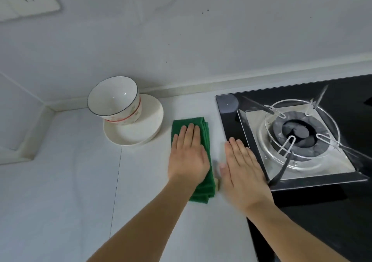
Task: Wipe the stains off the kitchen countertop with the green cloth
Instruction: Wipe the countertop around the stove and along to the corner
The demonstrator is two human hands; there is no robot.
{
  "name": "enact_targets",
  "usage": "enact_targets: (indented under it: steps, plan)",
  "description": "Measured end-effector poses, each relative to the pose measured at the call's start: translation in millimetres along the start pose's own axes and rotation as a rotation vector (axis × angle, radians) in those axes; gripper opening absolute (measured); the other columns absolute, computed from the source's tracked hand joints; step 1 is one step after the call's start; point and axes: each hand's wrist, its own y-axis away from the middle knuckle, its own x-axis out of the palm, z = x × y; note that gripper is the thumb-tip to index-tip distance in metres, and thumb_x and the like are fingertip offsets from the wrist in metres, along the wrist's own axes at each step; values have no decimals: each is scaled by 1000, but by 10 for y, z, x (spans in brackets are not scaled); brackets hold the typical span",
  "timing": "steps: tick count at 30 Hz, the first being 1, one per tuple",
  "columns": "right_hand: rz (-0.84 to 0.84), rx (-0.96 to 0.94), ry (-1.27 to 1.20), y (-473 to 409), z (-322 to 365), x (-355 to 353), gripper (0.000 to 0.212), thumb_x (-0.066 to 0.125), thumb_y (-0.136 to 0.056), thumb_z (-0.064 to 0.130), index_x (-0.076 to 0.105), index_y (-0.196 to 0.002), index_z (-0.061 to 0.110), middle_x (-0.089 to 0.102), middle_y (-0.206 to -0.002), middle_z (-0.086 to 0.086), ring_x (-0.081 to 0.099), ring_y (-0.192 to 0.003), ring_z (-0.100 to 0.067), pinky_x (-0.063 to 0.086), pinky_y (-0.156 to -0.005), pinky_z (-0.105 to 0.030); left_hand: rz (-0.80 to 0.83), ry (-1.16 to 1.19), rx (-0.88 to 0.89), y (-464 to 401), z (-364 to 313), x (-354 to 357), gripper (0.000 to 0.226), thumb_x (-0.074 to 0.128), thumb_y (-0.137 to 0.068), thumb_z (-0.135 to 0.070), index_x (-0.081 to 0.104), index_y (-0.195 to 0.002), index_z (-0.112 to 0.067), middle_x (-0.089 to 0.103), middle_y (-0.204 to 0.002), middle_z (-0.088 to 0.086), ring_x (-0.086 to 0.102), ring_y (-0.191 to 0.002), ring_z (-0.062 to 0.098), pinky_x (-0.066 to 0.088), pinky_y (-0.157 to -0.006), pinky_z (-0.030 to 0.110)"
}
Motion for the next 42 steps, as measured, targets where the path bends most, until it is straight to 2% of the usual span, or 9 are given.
enact_targets:
  steps: [4,8,12,15,25,30,36,39,42]
  plan:
    - [-10,-8,-3,21,2,30,74,-14,-88,47,-3,-153,13,-6,-162,-3,-13,-147,-12,-15,-117,-28,36,-23,10,339,-10,-16,66,11,-95,-36,13,-158,-14,11,-166,4,3,-153,21,1,-125,40]
    - [-15,-6,-13,-6,-1,15,76,-12,-85,44,-3,-154,12,-6,-163,-3,-12,-148,-12,-16,-116,-28,-31,6,-2,-275,-125,42,62,23,-100,-33,13,-158,-14,11,-166,4,3,-153,20,2,-125,39]
    - [-32,-3,-30,-24,-2,39,78,-9,-84,42,0,-154,11,-4,-163,-3,-10,-148,-13,-20,-113,-26,-61,5,-55,-1110,-245,100,62,23,-99,-33,17,-157,-14,15,-165,5,9,-152,23,5,-124,41]
    - [-43,-6,-31,-28,-33,69,78,-9,-84,42,-1,-154,10,-4,-163,-3,-9,-148,-14,-18,-114,-26,-66,-10,-43,-1319,-298,108,61,25,-99,-31,18,-157,-13,17,-164,6,11,-151,24,7,-124,42]
    - [-33,-4,-91,21,-27,15,78,-16,-86,50,-7,-153,11,-6,-163,-5,-11,-148,-14,-11,-118,-30,-3,24,16,39,-212,49,58,23,-103,-32,10,-158,-19,8,-166,-1,-1,-153,17,-1,-124,37]
    - [-61,7,-118,5,-28,29,78,-14,-86,48,-4,-154,12,-4,-163,-3,-11,-148,-12,-13,-116,-27,-40,35,38,-580,-244,53,58,26,-101,-29,18,-158,-18,15,-165,2,6,-152,20,3,-124,39]
    - [-74,35,-150,-30,-34,43,77,-13,-87,50,-4,-155,14,-6,-163,2,-13,-147,-8,-15,-114,-22,-73,1,-49,-1366,-320,54,58,29,-98,-26,25,-155,-15,21,-163,5,15,-150,25,9,-123,42]
    - [-107,49,-191,-14,-34,34,78,-10,-87,50,2,-155,14,1,-163,2,-6,-148,-7,-11,-115,-21,-23,38,43,-959,-303,44,57,25,-102,-27,16,-158,-18,13,-166,1,5,-152,22,4,-124,40]
    - [-107,49,-204,-6,-30,32,81,-9,-87,51,8,-155,11,9,-162,-2,3,-149,-10,-7,-117,-22,52,62,165,101,-104,17,58,22,-102,-31,13,-159,-21,11,-166,-3,1,-153,18,2,-124,39]
